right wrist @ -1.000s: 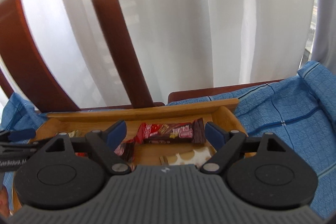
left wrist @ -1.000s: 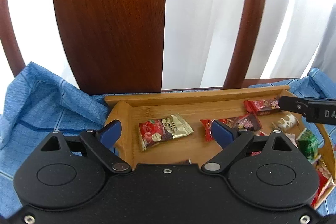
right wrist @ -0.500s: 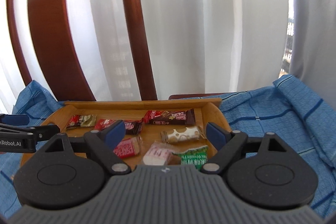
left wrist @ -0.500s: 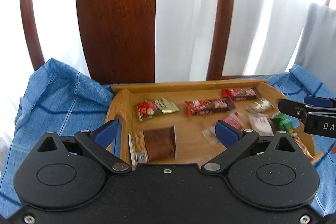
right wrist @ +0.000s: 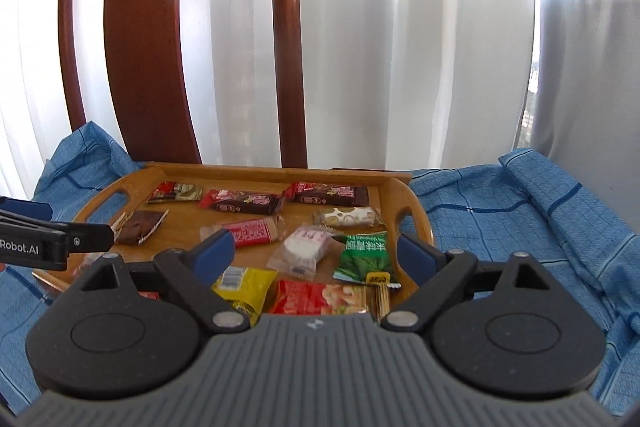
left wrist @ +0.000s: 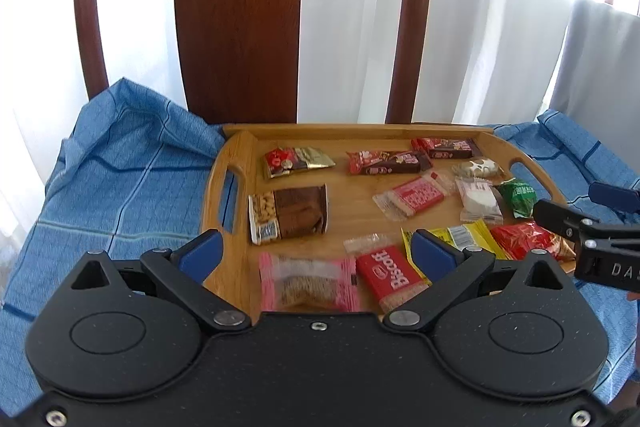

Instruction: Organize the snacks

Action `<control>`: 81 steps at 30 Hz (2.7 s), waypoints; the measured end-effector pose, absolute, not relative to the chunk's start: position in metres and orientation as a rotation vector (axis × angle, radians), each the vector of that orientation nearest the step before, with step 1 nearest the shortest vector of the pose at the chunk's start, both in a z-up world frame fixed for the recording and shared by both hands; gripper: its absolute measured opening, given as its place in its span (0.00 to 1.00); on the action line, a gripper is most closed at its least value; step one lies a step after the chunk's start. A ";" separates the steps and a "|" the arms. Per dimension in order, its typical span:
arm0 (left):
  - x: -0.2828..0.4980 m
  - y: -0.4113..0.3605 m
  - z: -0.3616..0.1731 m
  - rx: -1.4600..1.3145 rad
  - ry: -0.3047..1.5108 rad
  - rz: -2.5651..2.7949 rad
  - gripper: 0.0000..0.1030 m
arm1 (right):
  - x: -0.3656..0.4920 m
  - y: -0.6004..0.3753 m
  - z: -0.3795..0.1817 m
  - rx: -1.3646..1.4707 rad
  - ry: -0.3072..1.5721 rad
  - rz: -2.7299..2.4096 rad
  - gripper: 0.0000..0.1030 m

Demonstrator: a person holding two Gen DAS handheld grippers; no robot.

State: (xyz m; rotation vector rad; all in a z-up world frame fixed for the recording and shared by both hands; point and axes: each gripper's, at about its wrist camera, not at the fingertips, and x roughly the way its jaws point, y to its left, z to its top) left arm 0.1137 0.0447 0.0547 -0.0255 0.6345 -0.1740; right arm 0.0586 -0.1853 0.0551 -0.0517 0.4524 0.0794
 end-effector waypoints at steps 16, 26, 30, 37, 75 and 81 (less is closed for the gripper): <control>0.096 0.043 0.051 -0.011 0.638 -0.152 0.98 | 0.039 -0.189 0.046 -0.072 0.451 0.055 1.00; 0.083 0.040 0.044 0.003 0.630 -0.133 0.99 | 0.025 -0.189 0.035 -0.084 0.450 0.054 1.00; 0.076 0.038 0.041 0.018 0.627 -0.124 1.00 | 0.020 -0.189 0.030 -0.092 0.453 0.052 1.00; 0.065 0.036 0.031 0.020 0.644 -0.114 1.00 | 0.009 -0.190 0.020 -0.082 0.465 0.041 1.00; 0.036 0.024 -0.008 0.040 0.662 -0.100 1.00 | -0.020 -0.194 -0.021 -0.067 0.516 -0.024 1.00; 0.036 0.025 -0.008 0.042 0.661 -0.105 1.00 | -0.021 -0.194 -0.020 -0.066 0.520 -0.025 1.00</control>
